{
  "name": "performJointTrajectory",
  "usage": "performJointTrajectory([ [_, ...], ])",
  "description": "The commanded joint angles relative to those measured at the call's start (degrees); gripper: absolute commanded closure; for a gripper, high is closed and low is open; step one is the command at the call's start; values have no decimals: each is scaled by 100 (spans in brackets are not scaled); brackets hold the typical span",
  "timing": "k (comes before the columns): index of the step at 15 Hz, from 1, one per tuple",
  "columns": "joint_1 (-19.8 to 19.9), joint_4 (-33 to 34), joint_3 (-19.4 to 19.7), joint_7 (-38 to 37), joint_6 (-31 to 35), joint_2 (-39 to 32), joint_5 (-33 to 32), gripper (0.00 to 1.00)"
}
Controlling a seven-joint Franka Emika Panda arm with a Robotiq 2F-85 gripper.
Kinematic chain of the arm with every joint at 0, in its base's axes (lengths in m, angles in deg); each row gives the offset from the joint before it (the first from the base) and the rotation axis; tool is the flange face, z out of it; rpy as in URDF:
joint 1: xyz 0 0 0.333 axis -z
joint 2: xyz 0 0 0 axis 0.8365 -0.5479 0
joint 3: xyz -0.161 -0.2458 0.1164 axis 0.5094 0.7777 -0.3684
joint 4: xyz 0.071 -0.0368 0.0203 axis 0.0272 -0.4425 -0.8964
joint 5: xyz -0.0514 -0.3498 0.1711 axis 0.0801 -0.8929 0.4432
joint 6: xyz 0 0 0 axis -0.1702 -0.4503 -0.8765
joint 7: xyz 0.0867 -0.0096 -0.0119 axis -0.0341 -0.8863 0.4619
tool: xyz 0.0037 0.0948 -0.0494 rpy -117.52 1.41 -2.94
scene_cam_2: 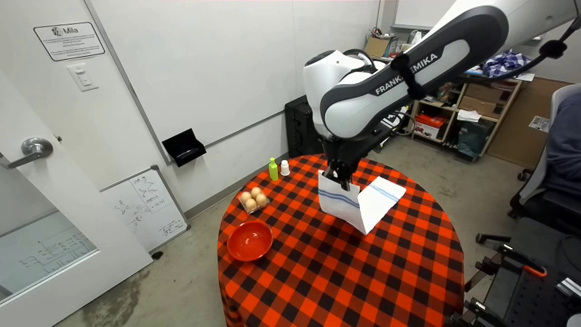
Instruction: Unfold the towel
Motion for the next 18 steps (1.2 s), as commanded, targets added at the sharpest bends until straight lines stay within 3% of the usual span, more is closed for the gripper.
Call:
performJointTrajectory([
  [1,-274,281,-96,396,-329,-376,68,99],
  [17,-1105,1854,-420,902,-1508,-1690,113,99],
  [18,-1117,1913,-433,944,-1553,-1743,122,70],
])
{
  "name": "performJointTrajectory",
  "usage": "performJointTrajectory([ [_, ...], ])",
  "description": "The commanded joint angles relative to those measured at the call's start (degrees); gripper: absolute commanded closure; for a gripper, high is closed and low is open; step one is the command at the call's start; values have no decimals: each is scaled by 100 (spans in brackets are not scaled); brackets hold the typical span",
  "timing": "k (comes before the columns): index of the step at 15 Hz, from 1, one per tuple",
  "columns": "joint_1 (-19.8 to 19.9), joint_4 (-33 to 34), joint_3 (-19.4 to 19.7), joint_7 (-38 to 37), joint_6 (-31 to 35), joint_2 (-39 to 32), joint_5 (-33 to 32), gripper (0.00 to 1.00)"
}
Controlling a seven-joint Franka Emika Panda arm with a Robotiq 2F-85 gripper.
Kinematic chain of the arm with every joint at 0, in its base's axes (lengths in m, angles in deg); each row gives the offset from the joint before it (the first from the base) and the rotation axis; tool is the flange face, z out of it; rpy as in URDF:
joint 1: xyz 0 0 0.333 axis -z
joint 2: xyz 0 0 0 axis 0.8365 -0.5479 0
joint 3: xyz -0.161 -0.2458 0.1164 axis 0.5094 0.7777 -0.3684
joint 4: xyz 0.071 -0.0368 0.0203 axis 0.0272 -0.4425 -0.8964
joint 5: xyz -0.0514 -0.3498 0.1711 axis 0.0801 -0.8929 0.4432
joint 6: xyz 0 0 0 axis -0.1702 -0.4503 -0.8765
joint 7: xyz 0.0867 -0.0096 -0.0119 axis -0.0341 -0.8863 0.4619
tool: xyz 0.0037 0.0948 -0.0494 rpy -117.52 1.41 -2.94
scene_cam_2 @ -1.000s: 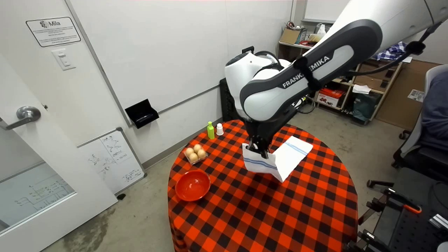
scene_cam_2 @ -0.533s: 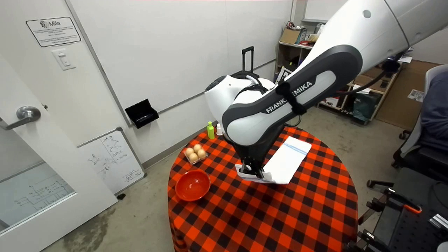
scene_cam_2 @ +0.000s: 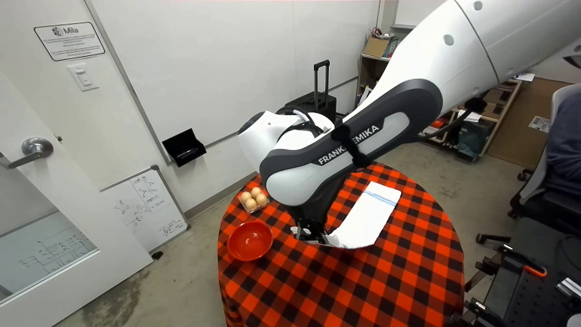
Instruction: Unfold the towel
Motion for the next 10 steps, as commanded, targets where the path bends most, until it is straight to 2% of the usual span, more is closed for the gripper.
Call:
performJointTrajectory([
  [1,-53,546,-32,258,-367,-374,131,69],
  [10,-197,772,-92,267,-405,-371,79,5],
])
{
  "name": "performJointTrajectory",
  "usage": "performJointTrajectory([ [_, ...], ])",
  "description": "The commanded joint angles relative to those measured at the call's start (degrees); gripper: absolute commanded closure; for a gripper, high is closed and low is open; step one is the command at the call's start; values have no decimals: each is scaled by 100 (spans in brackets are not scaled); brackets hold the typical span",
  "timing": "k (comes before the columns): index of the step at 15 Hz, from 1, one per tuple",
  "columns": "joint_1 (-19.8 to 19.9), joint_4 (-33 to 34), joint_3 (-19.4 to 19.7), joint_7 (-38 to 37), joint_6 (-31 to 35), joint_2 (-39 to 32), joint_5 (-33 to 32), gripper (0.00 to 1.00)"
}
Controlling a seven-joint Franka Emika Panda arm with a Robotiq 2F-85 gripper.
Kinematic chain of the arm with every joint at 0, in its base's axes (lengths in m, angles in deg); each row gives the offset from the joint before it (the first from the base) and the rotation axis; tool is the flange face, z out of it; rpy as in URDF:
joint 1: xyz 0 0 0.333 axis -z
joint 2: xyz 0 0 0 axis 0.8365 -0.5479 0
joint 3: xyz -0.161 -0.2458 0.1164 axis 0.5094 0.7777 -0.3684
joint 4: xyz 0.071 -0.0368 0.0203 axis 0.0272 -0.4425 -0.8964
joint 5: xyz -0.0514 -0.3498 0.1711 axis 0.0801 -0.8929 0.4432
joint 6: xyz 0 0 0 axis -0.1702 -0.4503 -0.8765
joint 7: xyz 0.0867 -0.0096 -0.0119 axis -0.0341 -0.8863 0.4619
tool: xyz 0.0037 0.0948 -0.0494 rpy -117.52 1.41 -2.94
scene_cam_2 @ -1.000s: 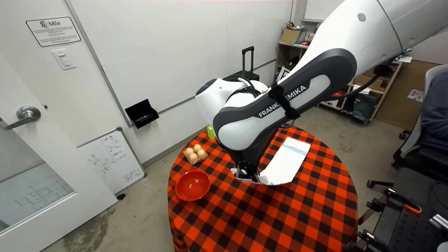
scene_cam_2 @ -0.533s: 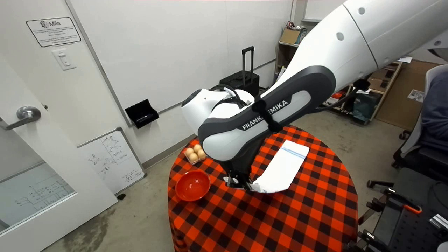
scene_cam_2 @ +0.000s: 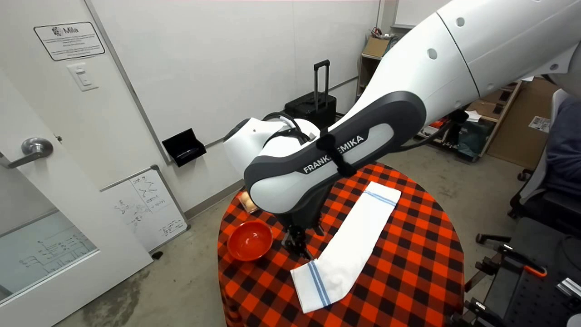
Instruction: Unfold the towel
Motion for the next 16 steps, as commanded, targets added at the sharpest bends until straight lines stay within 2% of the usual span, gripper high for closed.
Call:
performJointTrajectory([
  [1,-62,157,21,140,-93,53,84,1],
  [4,-23,11,79,81,117,230,51,0],
  [8,79,-595,477,-315,940,766,-258,0],
  [13,431,-2012,919,-163,1637,1731,-1038,0],
  [16,838,-2906,943,-204,1953,2322,-803,0],
])
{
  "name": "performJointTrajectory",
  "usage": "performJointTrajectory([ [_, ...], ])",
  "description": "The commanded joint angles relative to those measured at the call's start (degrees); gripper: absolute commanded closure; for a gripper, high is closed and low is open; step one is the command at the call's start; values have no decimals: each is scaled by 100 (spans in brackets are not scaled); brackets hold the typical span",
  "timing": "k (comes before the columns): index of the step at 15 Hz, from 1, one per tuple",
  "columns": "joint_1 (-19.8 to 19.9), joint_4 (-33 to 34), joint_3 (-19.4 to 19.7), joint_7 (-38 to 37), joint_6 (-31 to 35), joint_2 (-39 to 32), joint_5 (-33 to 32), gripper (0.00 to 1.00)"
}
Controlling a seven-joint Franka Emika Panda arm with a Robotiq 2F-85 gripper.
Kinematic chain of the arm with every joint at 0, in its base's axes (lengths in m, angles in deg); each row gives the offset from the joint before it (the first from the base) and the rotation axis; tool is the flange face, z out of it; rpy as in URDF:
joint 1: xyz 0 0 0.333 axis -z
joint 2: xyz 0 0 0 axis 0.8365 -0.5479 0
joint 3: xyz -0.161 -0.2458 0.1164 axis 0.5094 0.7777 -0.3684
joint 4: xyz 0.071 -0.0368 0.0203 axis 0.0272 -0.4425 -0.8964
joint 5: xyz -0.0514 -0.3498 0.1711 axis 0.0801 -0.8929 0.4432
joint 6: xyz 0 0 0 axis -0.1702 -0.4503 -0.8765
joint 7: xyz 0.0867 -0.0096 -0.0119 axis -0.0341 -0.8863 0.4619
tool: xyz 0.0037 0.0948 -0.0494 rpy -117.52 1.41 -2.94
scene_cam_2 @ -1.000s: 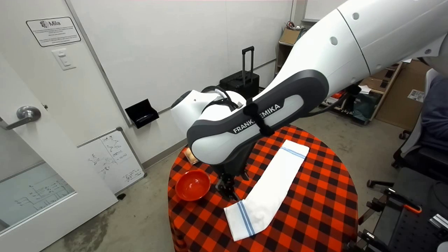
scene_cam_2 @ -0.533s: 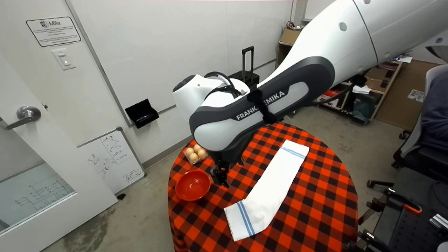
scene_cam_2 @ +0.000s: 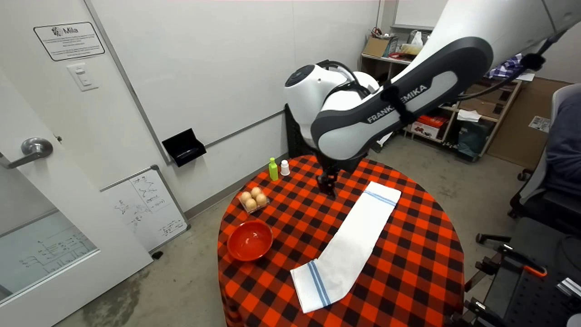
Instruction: Unfold the towel
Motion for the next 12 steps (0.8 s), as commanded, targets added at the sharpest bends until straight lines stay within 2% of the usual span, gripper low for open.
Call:
performJointTrajectory([
  [1,471,-1422,-42,73,648,1001,312,0],
  [5,1007,-2680,16,582,1668,1930,682,0],
  [9,1491,-3934,345,1071,2668,2833,324,0],
  [10,1350,-3166,197,805,2214,2190,429,0],
  [12,1541,-3646,302,1001,2476,2560,373,0],
])
